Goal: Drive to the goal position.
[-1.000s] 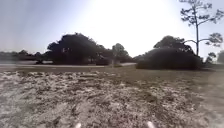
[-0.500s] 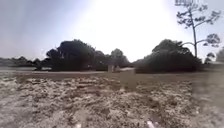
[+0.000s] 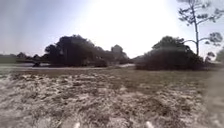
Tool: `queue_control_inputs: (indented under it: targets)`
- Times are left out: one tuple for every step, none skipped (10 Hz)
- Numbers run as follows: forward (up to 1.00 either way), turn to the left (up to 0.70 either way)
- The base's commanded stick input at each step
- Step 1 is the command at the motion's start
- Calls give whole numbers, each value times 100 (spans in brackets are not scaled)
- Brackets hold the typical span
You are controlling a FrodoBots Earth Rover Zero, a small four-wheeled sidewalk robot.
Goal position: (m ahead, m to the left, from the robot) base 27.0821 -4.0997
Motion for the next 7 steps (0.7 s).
queue_control_inputs:
  targets:
    - [85,2]
    - [96,2]
    - [100,0]
    - [100,0]
    - [100,1]
    - [100,1]
    - [100,0]
